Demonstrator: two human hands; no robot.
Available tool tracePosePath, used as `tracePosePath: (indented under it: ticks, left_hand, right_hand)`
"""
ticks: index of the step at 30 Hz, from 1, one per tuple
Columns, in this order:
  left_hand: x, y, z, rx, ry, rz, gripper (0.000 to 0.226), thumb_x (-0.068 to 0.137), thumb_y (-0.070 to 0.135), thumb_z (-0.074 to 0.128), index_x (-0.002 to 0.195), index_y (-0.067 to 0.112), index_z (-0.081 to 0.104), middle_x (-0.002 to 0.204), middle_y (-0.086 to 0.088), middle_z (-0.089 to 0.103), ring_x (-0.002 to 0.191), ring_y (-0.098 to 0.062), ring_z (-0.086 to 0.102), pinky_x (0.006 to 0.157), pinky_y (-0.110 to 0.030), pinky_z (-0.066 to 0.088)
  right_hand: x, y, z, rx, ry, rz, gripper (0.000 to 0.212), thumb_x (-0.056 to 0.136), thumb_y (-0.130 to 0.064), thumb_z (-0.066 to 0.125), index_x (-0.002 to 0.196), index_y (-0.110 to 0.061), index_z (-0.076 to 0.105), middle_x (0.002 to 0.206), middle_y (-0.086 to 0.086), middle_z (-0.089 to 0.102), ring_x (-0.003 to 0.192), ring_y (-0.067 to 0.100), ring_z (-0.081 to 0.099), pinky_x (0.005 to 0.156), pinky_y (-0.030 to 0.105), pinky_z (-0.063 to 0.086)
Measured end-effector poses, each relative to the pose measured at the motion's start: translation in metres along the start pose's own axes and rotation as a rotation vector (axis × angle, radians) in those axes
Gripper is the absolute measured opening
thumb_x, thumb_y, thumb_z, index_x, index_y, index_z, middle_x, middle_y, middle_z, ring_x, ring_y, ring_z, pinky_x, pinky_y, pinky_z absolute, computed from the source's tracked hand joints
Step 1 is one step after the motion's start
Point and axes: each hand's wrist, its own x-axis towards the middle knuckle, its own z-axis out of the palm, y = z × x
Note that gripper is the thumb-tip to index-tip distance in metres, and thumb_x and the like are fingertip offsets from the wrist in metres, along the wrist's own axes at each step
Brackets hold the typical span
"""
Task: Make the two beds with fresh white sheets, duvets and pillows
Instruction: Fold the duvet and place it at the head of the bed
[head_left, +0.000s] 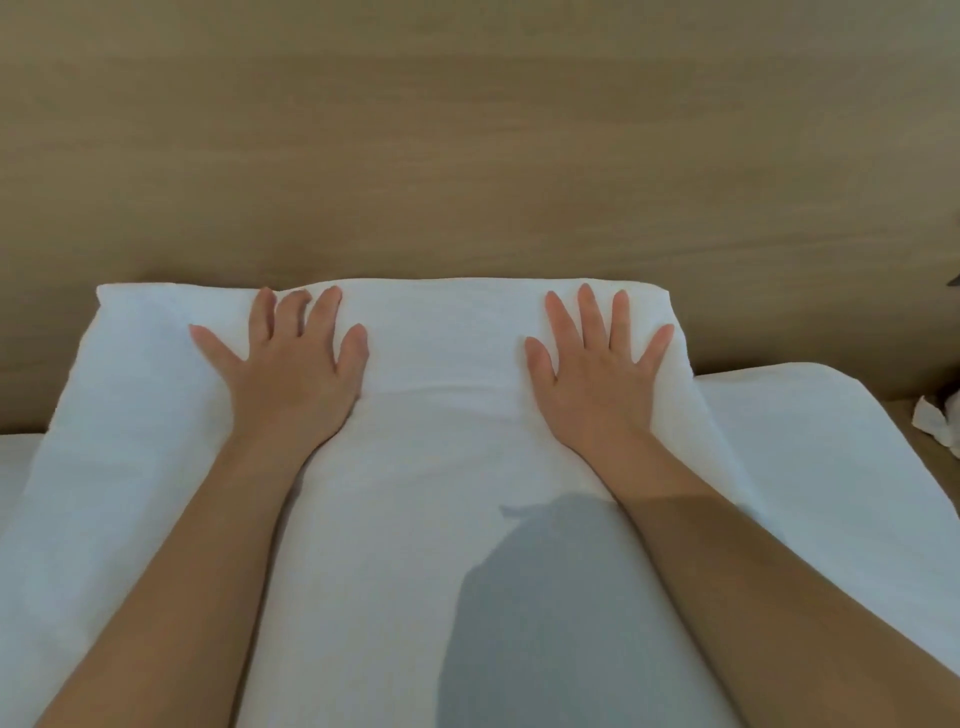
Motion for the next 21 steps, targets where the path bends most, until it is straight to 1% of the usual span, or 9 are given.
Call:
tracePosePath:
  ticks: [3, 6, 10, 12, 13, 15, 18, 19, 21]
  left_hand:
    - [-0.007, 0.004, 0.038, 0.087, -0.141, -0.007, 0.059, 0.095, 0.054, 0.013, 0.150, 0.033, 0.023, 0.153, 0.006, 0.027, 0.147, -0.020, 0.006, 0.108, -0.070, -0.005]
    - [-0.010, 0.009, 0.068, 0.167, -0.298, -0.014, 0.064, 0.093, 0.055, 0.006, 0.152, 0.032, 0.017, 0.156, 0.006, 0.021, 0.147, -0.021, 0.001, 0.108, -0.071, -0.005]
    - [-0.013, 0.009, 0.047, 0.145, -0.386, 0.000, 0.060, 0.096, 0.053, 0.011, 0.153, 0.033, 0.014, 0.159, 0.007, 0.015, 0.148, -0.019, -0.003, 0.109, -0.070, -0.003]
    - [-0.019, 0.006, 0.016, 0.144, -0.358, 0.048, 0.059, 0.097, 0.054, 0.013, 0.153, 0.034, 0.013, 0.161, 0.007, 0.010, 0.149, -0.019, -0.004, 0.110, -0.069, -0.002]
    - [-0.022, -0.001, 0.001, 0.162, -0.313, 0.074, 0.059, 0.097, 0.055, 0.014, 0.152, 0.035, 0.012, 0.161, 0.007, 0.007, 0.149, -0.019, -0.005, 0.110, -0.068, -0.002]
    - [-0.027, -0.031, -0.022, 0.203, -0.239, 0.033, 0.059, 0.096, 0.059, 0.012, 0.152, 0.039, 0.008, 0.162, 0.008, 0.000, 0.149, -0.020, -0.006, 0.110, -0.068, -0.002]
    - [-0.047, -0.077, -0.038, 0.190, -0.341, -0.171, 0.065, 0.094, 0.064, 0.010, 0.153, 0.038, 0.000, 0.162, 0.010, -0.009, 0.149, -0.023, -0.009, 0.111, -0.069, 0.006]
    - [-0.059, -0.080, -0.041, 0.192, -0.378, -0.181, 0.067, 0.094, 0.065, 0.012, 0.153, 0.036, 0.001, 0.162, 0.009, -0.008, 0.149, -0.025, -0.008, 0.111, -0.068, 0.008]
    - [-0.079, -0.074, -0.046, 0.161, -0.355, -0.120, 0.065, 0.096, 0.062, 0.013, 0.154, 0.035, 0.002, 0.163, 0.005, -0.006, 0.149, -0.027, -0.007, 0.114, -0.064, 0.005]
  right_hand:
    - [-0.008, 0.007, 0.022, 0.004, -0.110, 0.026, 0.061, 0.096, -0.060, 0.007, 0.154, -0.041, 0.006, 0.164, -0.007, -0.003, 0.150, 0.024, -0.011, 0.111, 0.064, -0.015]
    - [-0.005, 0.013, 0.031, -0.052, -0.265, 0.027, 0.060, 0.097, -0.061, 0.005, 0.154, -0.041, 0.003, 0.164, -0.007, -0.006, 0.150, 0.024, -0.014, 0.112, 0.064, -0.016]
    - [-0.003, 0.009, 0.007, -0.131, -0.397, -0.009, 0.062, 0.097, -0.062, 0.003, 0.155, -0.039, -0.004, 0.164, -0.006, -0.012, 0.149, 0.026, -0.019, 0.111, 0.065, -0.014]
    - [-0.006, 0.000, -0.018, -0.153, -0.371, -0.059, 0.065, 0.095, -0.065, 0.001, 0.154, -0.038, -0.007, 0.163, -0.004, -0.015, 0.148, 0.029, -0.021, 0.110, 0.066, -0.016]
    - [-0.009, -0.005, -0.030, -0.139, -0.322, -0.088, 0.066, 0.095, -0.066, 0.001, 0.154, -0.039, -0.008, 0.163, -0.003, -0.015, 0.148, 0.030, -0.021, 0.109, 0.067, -0.018]
    - [-0.017, -0.005, -0.045, -0.095, -0.226, -0.128, 0.065, 0.094, -0.067, 0.001, 0.154, -0.041, -0.007, 0.163, -0.004, -0.016, 0.148, 0.030, -0.021, 0.109, 0.064, -0.019]
    - [-0.036, 0.007, -0.047, -0.115, -0.279, -0.097, 0.064, 0.096, -0.064, 0.001, 0.154, -0.039, -0.009, 0.163, -0.004, -0.018, 0.148, 0.026, -0.021, 0.114, 0.061, -0.013]
    - [-0.045, 0.009, -0.048, -0.129, -0.307, -0.077, 0.064, 0.096, -0.063, 0.000, 0.154, -0.038, -0.010, 0.163, -0.003, -0.019, 0.148, 0.026, -0.021, 0.114, 0.062, -0.014]
    - [-0.056, 0.007, -0.055, -0.150, -0.263, -0.088, 0.064, 0.096, -0.064, -0.001, 0.154, -0.038, -0.010, 0.162, -0.002, -0.019, 0.148, 0.029, -0.022, 0.112, 0.062, -0.018]
